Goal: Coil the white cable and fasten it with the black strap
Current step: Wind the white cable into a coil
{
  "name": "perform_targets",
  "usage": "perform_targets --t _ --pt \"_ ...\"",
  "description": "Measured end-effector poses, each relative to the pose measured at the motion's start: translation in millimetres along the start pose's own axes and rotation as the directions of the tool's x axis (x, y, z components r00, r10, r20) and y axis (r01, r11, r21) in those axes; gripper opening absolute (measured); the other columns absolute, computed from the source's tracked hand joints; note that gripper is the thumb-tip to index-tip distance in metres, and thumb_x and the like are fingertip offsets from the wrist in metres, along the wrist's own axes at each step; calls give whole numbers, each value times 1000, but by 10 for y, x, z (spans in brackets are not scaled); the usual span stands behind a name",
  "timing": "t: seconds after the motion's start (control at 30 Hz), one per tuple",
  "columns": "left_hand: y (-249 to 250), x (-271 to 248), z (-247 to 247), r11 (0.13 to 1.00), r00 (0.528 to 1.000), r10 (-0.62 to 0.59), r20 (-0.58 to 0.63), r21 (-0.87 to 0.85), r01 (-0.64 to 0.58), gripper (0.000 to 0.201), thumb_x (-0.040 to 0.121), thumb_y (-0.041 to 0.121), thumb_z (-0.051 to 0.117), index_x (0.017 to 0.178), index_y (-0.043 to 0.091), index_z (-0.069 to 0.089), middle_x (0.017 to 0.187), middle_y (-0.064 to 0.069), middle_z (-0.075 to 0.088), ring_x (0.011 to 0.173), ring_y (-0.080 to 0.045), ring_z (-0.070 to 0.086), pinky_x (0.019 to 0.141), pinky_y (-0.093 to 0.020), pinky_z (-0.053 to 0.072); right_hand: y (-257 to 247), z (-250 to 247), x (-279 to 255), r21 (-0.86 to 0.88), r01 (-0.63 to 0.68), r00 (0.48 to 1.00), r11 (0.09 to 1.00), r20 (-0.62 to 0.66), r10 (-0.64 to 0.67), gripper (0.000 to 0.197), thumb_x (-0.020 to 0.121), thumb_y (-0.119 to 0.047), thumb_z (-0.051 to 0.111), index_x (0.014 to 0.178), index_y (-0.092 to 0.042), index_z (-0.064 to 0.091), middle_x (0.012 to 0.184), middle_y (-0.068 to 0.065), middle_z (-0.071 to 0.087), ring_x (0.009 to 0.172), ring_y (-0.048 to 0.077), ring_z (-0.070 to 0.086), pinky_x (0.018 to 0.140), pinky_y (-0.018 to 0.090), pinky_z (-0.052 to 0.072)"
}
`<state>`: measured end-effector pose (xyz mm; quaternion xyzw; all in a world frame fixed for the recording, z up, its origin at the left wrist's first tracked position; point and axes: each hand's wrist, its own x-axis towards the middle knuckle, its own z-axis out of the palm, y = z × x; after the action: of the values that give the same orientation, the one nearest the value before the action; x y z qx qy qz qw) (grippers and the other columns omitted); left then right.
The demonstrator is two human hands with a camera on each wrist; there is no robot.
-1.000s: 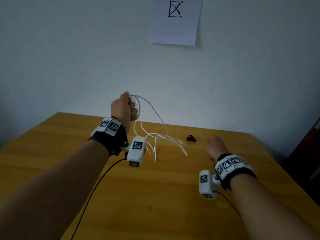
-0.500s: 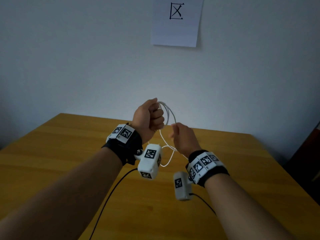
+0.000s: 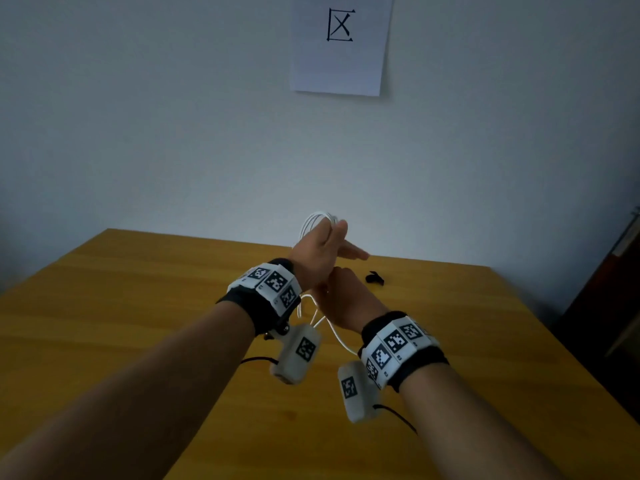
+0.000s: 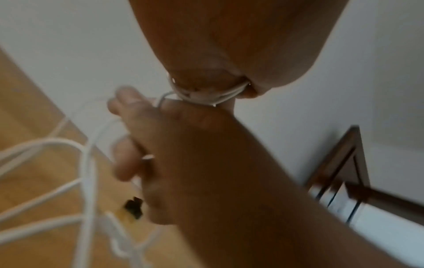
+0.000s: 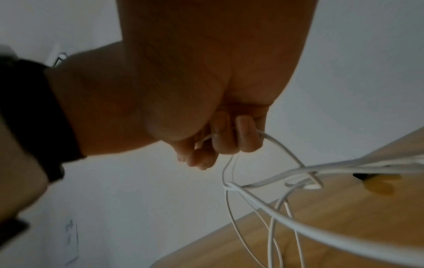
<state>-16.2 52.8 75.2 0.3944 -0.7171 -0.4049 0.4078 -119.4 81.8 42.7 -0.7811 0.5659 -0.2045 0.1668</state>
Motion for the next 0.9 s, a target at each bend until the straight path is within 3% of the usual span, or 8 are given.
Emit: perform_targets --t 0.1,0.2,0.3,0.4,0.47,0.63,0.73,0.9 --pt "-124 34 -19 944 999 29 -28 329 -18 42 103 49 26 86 15 45 86 -6 71 87 -26 66 85 -42 51 -7 -78 -56 106 55 997 993 -52 -50 15 102 -15 51 97 -6 63 90 10 69 80 22 65 70 36 53" --pt "-131 -12 -42 802 999 -22 -29 597 35 35 106 41 24 81 19 33 74 -4 50 72 -27 49 69 -37 39 26 -133 -83 118 37 998 992 -62 -30 24 96 -12 57 75 -2 62 72 15 68 68 31 64 59 41 48" --pt "-141 -50 -65 642 999 -40 -24 766 44 33 106 42 19 91 17 36 80 -4 52 73 -28 50 69 -36 37 107 -150 -77 126 22 999 992 -51 -15 28 91 -13 63 64 -18 60 62 -3 64 56 5 61 51 18 40" --pt "-150 -59 -82 550 1000 -12 -20 835 23 31 105 42 19 94 18 35 81 -2 51 73 -29 49 69 -37 37 143 -165 -73 126 20 998 992 -68 -11 8 88 -17 70 83 -23 66 72 -13 64 60 -5 59 53 10 39" --pt "-134 -74 -70 487 1000 5 -17 873 12 28 106 39 21 95 18 35 78 -1 50 70 -29 48 67 -38 36 180 -188 -69 122 -1 995 992 -94 13 19 85 -20 73 103 -18 69 87 -7 69 73 3 64 60 19 47" --pt "-119 -97 -74 397 998 53 27 917 -45 16 101 27 34 104 16 46 94 -10 68 73 -30 52 62 -36 36 225 -239 -32 -153 25 990 988 -134 -46 24 79 -20 73 101 -27 67 77 -18 58 78 11 62 74 31 54" --pt "-45 -87 -73 368 997 15 81 926 -80 29 104 34 29 88 23 50 89 -2 63 81 -27 57 68 -35 40 279 -233 10 -317 30 980 948 -175 -90 22 81 -21 73 101 -27 67 72 -18 49 82 16 63 73 27 45" --pt "-14 -27 -204 435 997 -21 -68 898 71 58 96 63 31 63 19 46 64 2 53 62 -17 51 62 -32 36 417 -207 -3 -361 4 973 933 -215 -88 21 84 -15 70 102 -24 65 95 -5 71 92 21 68 80 35 54"
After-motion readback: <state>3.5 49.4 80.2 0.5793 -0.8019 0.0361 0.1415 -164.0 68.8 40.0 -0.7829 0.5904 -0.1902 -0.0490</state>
